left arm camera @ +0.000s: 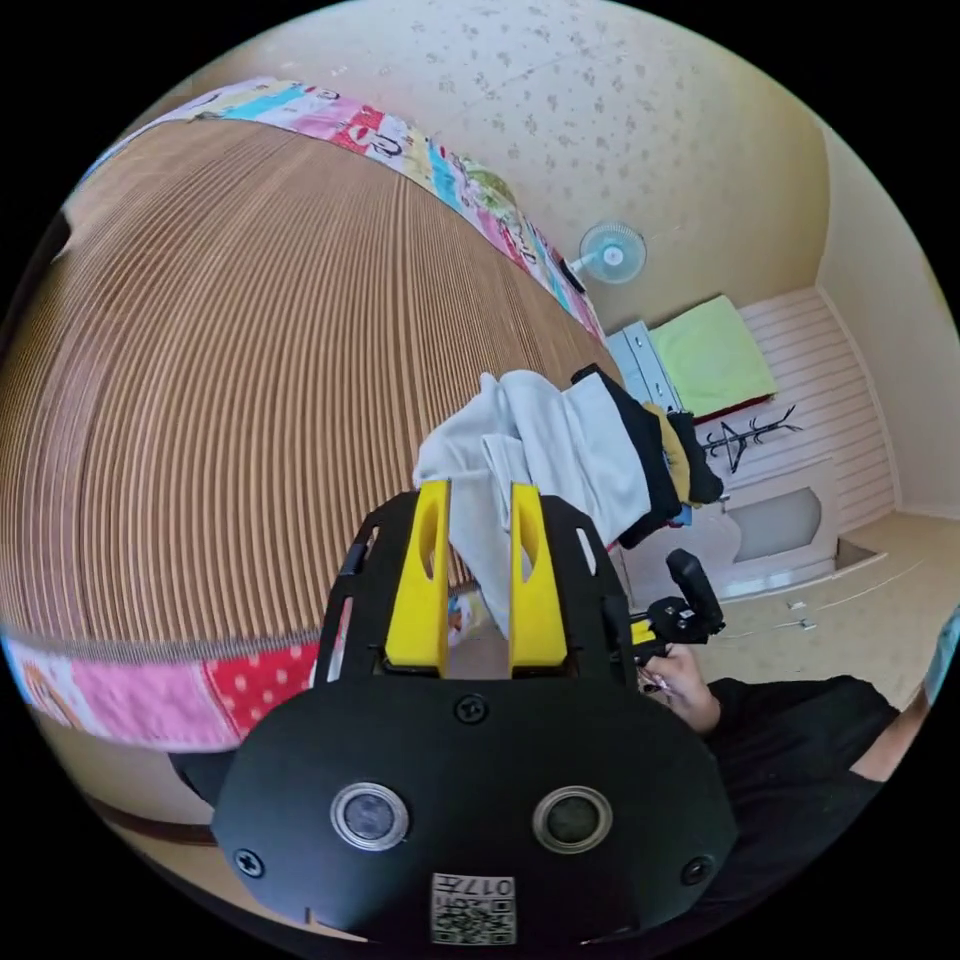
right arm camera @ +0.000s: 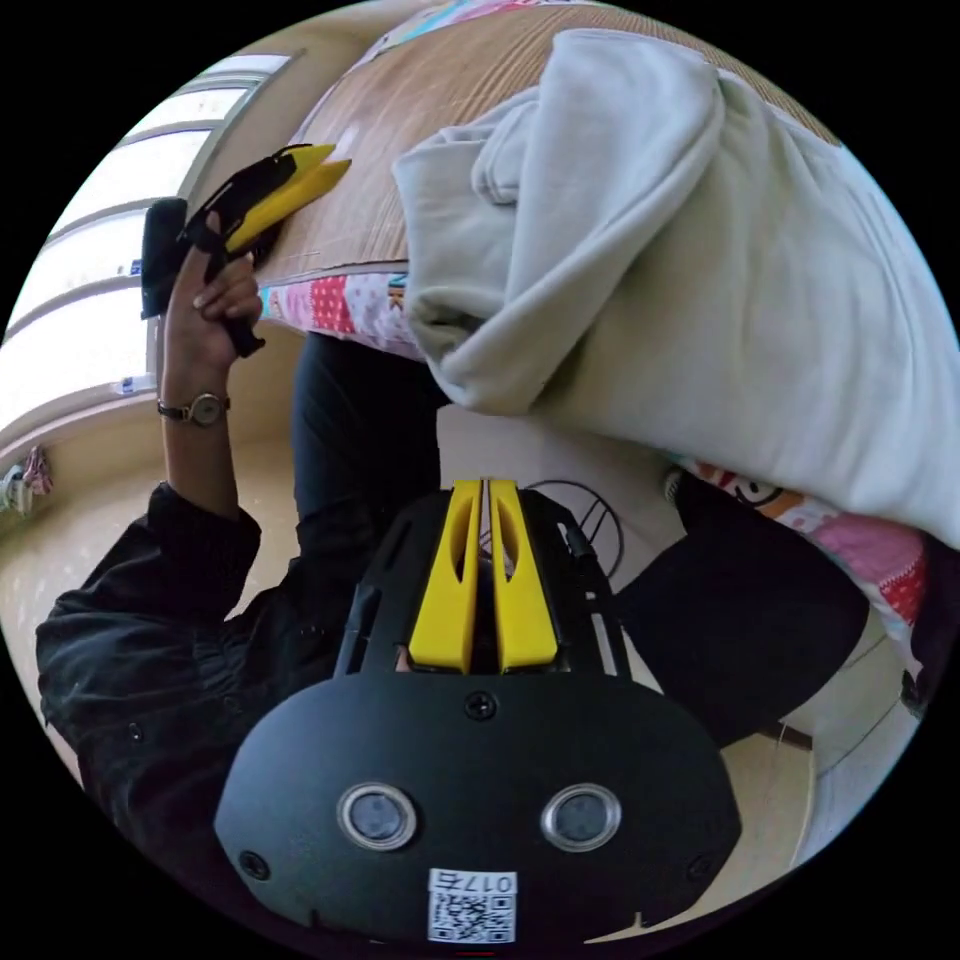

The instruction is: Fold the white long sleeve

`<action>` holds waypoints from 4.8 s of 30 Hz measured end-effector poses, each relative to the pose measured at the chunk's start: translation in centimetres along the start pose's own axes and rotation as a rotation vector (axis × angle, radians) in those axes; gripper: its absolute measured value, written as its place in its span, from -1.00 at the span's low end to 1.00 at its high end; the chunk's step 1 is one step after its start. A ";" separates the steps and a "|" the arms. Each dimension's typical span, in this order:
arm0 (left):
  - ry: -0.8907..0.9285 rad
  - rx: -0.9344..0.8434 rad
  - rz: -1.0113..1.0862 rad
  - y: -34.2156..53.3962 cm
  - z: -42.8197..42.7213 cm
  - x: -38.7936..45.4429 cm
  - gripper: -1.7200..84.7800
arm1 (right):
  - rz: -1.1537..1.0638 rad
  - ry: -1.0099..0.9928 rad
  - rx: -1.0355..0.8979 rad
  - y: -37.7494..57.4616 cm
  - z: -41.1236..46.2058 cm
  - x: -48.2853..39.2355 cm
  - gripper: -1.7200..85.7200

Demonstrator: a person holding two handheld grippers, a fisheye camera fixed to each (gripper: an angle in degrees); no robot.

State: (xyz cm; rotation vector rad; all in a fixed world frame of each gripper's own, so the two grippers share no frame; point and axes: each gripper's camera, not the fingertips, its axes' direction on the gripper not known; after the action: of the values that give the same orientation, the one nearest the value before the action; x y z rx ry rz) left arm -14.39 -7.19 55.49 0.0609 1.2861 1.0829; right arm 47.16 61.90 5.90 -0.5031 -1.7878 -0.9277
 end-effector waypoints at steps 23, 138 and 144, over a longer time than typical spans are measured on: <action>1.151 0.301 0.993 4.8 -8.6 4.7 -0.88 | -0.485 -0.440 0.898 23.5 -22.7 5.0 -0.95; -0.187 0.892 -0.562 33.2 -30.3 -6.8 -0.87 | -0.015 0.426 0.501 -5.4 -4.7 6.3 -0.95; -0.289 0.944 -0.289 22.6 -42.0 0.9 -0.87 | -0.099 0.431 0.667 -5.3 0.6 9.5 -0.95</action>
State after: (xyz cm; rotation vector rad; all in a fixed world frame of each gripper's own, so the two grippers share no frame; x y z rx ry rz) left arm -61.24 -15.91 53.32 0.6916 1.3839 0.1433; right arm 39.34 58.32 12.62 0.2006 -1.6026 -0.4098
